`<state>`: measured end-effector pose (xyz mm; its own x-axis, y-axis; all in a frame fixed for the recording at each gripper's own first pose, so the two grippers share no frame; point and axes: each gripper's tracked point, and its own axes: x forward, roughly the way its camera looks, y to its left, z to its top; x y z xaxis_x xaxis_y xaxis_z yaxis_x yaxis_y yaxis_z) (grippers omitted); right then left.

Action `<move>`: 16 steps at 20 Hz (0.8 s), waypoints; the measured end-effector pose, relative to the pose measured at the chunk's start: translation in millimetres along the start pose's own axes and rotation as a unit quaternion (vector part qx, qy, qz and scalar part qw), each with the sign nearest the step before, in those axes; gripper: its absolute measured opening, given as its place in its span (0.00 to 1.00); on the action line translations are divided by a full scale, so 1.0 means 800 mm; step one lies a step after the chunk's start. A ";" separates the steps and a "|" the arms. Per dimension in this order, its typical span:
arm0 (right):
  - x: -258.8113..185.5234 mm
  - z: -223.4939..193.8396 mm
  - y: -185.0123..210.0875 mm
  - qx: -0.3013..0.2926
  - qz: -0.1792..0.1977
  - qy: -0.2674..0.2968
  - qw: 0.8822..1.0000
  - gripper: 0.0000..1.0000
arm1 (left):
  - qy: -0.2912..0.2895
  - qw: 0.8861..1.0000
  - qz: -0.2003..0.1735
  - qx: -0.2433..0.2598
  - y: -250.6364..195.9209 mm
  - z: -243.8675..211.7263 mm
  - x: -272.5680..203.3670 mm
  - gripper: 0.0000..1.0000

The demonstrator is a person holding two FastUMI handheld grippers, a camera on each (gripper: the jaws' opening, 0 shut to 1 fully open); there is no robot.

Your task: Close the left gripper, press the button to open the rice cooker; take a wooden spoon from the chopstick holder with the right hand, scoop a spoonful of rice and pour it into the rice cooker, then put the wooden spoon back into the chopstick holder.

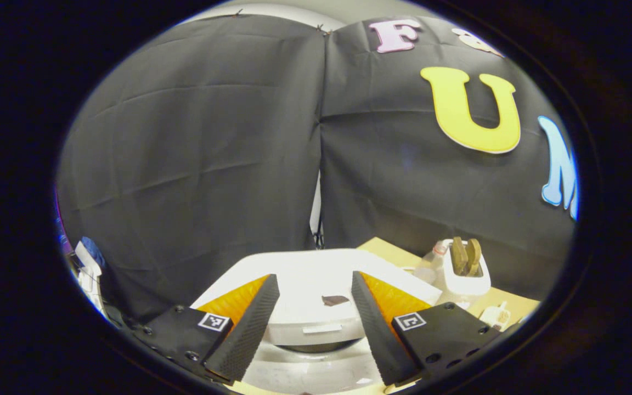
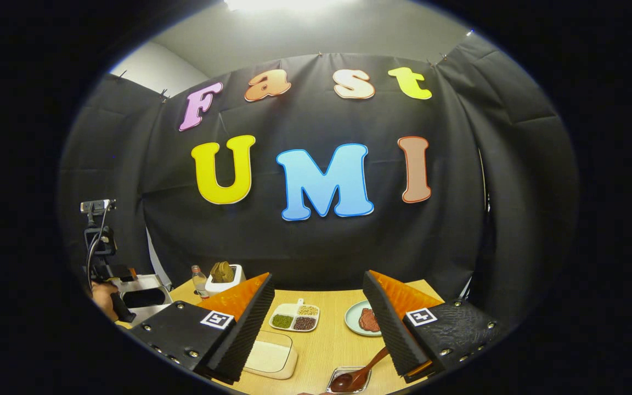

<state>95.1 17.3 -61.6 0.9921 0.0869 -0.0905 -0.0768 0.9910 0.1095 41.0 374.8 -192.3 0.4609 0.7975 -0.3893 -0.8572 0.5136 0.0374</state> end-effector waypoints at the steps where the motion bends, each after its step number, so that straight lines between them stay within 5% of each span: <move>1: -0.001 -0.003 0.001 0.002 0.002 0.004 1.000 0.98 | 0.005 1.000 -0.003 0.004 -0.001 -0.007 0.000 0.93; 16: 0.003 -0.016 0.014 0.038 0.012 0.028 0.999 0.98 | 0.080 0.996 -0.016 0.021 -0.002 -0.097 0.011 0.99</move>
<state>95.6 30.2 -73.6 0.9826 0.1183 -0.1429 -0.0904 0.9780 0.1879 29.0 356.4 -266.8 0.4415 0.7217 -0.5331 -0.8314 0.5525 0.0594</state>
